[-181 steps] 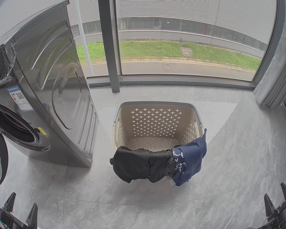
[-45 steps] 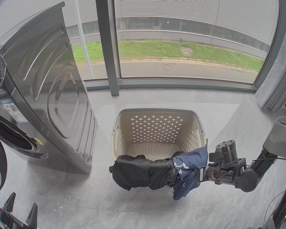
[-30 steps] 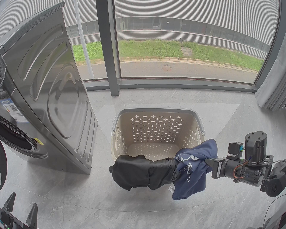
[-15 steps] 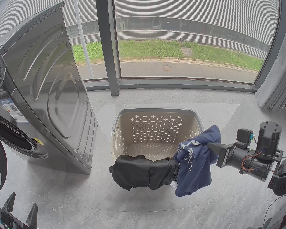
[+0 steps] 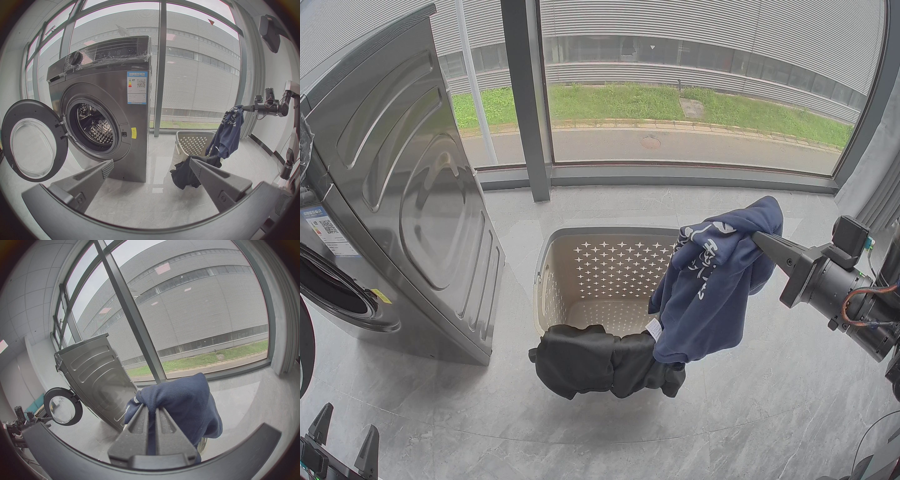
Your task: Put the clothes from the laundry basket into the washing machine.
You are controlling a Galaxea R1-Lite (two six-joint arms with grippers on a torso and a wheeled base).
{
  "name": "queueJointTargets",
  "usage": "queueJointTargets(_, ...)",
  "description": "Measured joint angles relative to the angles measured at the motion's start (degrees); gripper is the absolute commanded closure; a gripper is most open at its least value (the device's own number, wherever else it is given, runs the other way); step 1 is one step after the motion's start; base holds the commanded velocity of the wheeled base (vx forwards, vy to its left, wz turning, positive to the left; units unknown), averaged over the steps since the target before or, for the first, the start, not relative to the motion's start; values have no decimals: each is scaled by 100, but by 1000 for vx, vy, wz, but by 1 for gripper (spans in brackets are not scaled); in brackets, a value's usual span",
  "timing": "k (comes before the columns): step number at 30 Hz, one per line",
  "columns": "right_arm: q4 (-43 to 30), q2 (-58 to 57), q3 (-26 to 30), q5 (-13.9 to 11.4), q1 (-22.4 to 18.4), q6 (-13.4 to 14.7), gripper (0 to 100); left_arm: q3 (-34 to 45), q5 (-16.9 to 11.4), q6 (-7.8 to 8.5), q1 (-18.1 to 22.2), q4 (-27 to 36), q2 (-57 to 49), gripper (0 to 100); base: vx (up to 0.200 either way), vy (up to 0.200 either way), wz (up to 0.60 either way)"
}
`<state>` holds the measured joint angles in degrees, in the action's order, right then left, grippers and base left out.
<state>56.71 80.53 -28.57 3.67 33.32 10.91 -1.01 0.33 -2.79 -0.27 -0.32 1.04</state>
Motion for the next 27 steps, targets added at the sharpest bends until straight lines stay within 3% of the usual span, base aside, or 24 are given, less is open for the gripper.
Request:
queueJointTargets(8, 169, -57, 74, -9, 88, -169, 100, 0, 0, 0, 0, 0, 0, 0, -200, 0, 0)
queueJointTargets(20, 187, -182, 83, -107, 105, -123, 100, 0, 10, -2, 2, 2, 0, 0, -200, 0, 0)
queueJointTargets(27, 315, -190, 74, -127, 107, -108, 100, 0, 5, 1, 5, 7, -2, 0, 0, 29, 0)
